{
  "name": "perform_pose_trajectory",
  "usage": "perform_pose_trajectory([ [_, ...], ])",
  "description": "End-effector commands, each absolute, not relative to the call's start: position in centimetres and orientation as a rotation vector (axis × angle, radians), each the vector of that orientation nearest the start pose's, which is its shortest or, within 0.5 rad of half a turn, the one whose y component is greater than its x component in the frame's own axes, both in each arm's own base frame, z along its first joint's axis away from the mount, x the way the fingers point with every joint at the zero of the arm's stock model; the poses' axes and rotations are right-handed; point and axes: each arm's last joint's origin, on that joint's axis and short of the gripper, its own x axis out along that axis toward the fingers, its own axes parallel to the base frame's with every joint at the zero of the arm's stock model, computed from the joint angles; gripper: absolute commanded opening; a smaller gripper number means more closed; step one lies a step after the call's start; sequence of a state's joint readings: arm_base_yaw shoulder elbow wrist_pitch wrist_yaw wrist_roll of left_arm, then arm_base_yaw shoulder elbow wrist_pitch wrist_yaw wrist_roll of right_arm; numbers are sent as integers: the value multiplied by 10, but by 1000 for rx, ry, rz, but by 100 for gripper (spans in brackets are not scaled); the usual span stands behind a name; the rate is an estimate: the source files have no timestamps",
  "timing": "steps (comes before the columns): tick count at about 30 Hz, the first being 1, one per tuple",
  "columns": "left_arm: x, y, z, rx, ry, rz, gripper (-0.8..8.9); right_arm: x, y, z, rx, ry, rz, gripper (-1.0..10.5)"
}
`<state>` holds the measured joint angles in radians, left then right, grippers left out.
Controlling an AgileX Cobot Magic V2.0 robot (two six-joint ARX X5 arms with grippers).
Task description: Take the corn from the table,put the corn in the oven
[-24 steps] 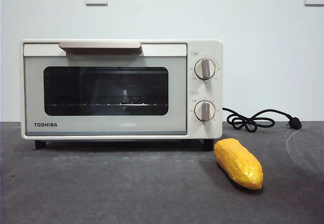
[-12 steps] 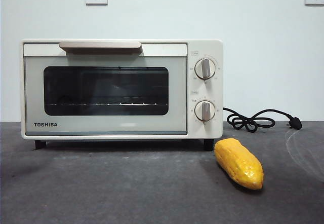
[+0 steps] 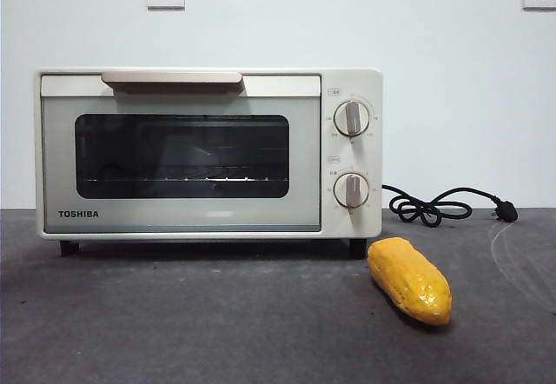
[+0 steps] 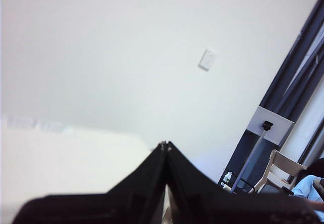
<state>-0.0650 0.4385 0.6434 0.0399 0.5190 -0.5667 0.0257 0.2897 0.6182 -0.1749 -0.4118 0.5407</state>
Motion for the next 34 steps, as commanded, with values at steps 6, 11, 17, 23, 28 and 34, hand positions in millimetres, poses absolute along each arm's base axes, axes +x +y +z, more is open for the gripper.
perform_pose_trajectory([
  [6,106,-25,424,-351,-48,-744,-4,98,19,393,439,98,605,377],
  [11,119,-27,450,-314,29,-800,-4,123,23,411,378,249,618,453],
  [17,133,-33,461,-304,109,-838,-3,155,44,403,295,455,605,510],
  [23,144,-42,455,-295,165,-882,-4,184,88,367,126,692,474,511],
  [28,151,-47,448,-286,216,-895,-4,201,125,336,-16,836,420,511],
  [34,155,-50,443,-274,251,-902,-3,219,155,299,-137,982,382,510],
])
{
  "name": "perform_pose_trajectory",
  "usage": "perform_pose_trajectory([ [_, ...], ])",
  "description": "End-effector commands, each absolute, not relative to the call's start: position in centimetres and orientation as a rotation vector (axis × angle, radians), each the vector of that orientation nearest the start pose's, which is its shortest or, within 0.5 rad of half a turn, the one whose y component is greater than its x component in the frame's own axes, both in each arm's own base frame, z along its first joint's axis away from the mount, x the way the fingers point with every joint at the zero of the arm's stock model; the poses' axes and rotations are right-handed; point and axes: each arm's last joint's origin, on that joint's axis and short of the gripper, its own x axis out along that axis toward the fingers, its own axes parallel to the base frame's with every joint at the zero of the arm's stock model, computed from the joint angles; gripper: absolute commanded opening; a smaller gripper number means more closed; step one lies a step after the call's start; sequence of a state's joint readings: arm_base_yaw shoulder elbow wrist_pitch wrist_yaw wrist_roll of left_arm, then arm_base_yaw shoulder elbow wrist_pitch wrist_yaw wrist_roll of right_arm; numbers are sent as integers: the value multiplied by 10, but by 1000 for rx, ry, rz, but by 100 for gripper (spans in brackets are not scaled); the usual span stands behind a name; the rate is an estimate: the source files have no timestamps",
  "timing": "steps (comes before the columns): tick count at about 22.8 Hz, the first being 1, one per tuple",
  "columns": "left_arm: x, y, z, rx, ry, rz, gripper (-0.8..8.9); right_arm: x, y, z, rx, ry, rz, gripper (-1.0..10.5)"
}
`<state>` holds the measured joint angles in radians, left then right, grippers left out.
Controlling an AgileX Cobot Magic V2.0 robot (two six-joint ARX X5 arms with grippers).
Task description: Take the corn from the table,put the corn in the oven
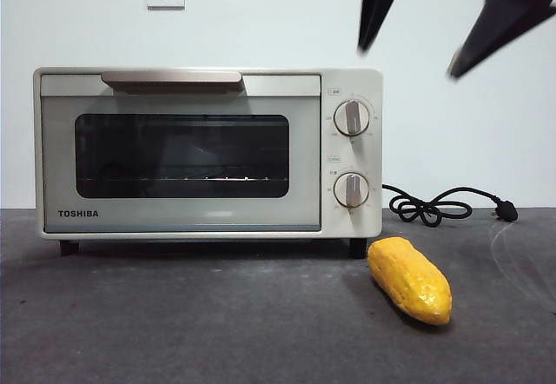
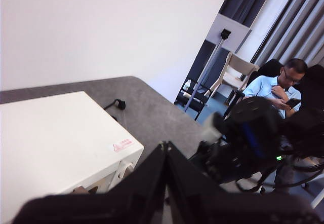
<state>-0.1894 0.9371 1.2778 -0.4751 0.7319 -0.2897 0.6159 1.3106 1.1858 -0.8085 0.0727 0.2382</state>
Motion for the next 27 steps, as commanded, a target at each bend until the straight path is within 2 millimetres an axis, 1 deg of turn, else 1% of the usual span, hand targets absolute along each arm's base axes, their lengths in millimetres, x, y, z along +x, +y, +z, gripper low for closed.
perform_pose_trajectory([
  [1,155,-50,443,-272,255,-901,-4,222,158,293,-147,1005,379,510],
  [5,155,-50,442,-271,262,-900,-4,232,166,268,-183,1090,362,510],
  [8,155,-50,441,-262,268,-900,-4,238,170,245,-205,1168,359,508],
  [12,155,-50,441,-259,268,-900,-4,240,173,217,-230,1261,358,505],
  [15,155,-50,441,-259,269,-900,-4,237,173,196,-196,1304,416,504],
  [18,155,-50,441,-258,268,-900,-4,232,171,181,-184,1322,433,501],
  [21,155,-50,441,-259,268,-900,-4,229,168,175,-190,1337,429,482],
  [23,155,-50,441,-259,269,-900,-4,228,168,174,-190,1340,428,315],
  [26,154,-50,439,-263,285,-898,-3,228,168,173,-192,1341,427,116],
  [27,154,-50,438,-266,296,-897,-4,228,168,173,-192,1341,427,33],
])
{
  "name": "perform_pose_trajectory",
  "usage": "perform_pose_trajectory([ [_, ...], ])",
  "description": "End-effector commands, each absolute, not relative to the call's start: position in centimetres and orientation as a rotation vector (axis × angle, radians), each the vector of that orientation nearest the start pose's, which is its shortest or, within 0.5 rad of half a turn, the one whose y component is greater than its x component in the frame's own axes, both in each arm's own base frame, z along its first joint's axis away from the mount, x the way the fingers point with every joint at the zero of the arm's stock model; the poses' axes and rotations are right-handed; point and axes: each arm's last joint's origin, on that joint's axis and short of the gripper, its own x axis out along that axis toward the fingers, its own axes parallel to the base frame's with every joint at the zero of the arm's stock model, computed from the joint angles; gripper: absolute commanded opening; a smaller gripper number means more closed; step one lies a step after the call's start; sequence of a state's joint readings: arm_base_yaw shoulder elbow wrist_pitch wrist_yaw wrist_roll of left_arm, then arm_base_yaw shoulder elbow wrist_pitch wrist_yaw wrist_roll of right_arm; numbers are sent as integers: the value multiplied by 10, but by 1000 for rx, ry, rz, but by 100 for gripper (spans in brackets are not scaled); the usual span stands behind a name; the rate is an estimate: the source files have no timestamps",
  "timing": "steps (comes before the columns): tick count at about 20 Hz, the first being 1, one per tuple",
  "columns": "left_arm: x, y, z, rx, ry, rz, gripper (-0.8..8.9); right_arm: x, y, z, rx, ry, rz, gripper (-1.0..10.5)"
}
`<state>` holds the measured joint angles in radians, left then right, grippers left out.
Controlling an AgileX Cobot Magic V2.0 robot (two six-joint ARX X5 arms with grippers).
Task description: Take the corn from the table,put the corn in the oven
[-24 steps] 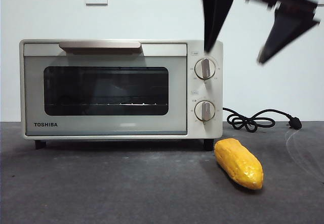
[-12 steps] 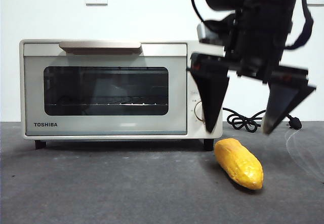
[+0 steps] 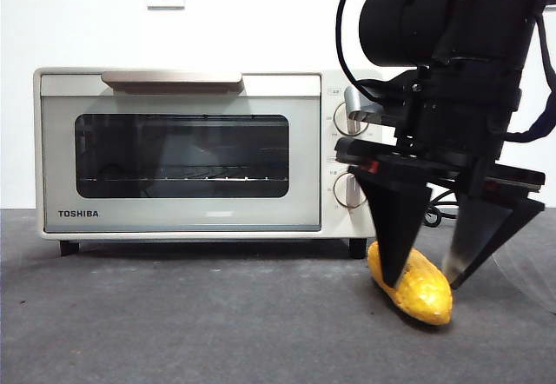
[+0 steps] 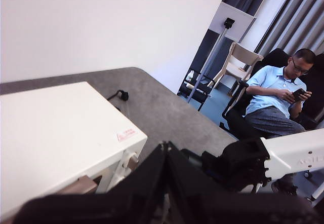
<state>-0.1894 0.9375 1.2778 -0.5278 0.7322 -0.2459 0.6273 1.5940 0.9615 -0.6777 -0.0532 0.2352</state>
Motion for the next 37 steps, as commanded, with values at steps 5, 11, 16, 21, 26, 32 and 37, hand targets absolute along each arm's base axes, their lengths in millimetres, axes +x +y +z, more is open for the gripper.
perform_pose_trajectory([
  [5,153,-49,435,-260,327,-893,-4,228,168,177,-193,1331,424,-12],
  [11,167,-52,429,-270,367,-888,-5,194,171,234,-132,1152,544,-12],
  [16,203,-63,409,-252,463,-839,-5,143,158,295,-12,924,684,-12],
  [21,242,-86,377,-189,593,-717,-6,107,134,335,105,756,780,-12],
  [26,265,-103,350,-112,681,-604,-6,95,119,346,154,698,794,-12],
  [32,280,-113,330,-65,740,-579,-5,94,117,345,147,711,786,-12],
  [37,285,-117,320,-55,784,-579,-5,93,117,345,146,713,786,-12],
])
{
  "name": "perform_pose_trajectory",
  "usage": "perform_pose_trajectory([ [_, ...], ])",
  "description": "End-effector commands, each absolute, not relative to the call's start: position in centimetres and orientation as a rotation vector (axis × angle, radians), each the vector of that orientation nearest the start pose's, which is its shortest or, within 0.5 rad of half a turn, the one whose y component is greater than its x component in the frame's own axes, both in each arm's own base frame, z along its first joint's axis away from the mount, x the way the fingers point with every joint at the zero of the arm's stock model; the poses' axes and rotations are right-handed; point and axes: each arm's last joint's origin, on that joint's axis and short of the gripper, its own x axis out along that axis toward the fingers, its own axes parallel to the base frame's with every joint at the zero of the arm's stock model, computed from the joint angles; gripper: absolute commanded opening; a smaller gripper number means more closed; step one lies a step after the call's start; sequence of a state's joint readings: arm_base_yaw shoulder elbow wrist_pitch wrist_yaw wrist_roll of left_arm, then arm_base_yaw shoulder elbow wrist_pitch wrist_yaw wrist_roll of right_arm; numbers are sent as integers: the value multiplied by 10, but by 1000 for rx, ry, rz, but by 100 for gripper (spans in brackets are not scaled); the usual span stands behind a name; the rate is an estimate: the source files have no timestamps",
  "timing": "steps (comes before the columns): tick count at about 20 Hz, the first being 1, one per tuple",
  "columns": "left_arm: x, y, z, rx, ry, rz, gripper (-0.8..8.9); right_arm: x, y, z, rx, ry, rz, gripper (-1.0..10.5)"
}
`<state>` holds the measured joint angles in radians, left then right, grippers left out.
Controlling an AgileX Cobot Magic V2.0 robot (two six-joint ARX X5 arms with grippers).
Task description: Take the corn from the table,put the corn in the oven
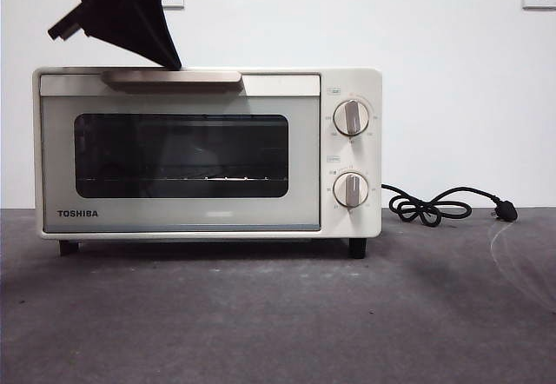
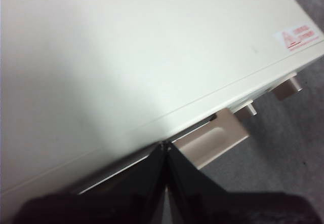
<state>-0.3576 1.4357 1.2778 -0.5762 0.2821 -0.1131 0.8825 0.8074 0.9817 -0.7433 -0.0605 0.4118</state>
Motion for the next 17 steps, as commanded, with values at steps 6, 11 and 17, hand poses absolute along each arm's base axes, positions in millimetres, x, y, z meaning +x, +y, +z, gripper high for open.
perform_pose_trajectory([
  [6,284,-118,316,-35,817,-586,-5,94,117,345,144,710,778,-12],
  [11,278,-118,311,-11,889,-591,-5,94,117,345,144,709,778,-12],
  [17,265,-122,303,66,1010,-602,-5,94,117,345,144,710,779,-12],
])
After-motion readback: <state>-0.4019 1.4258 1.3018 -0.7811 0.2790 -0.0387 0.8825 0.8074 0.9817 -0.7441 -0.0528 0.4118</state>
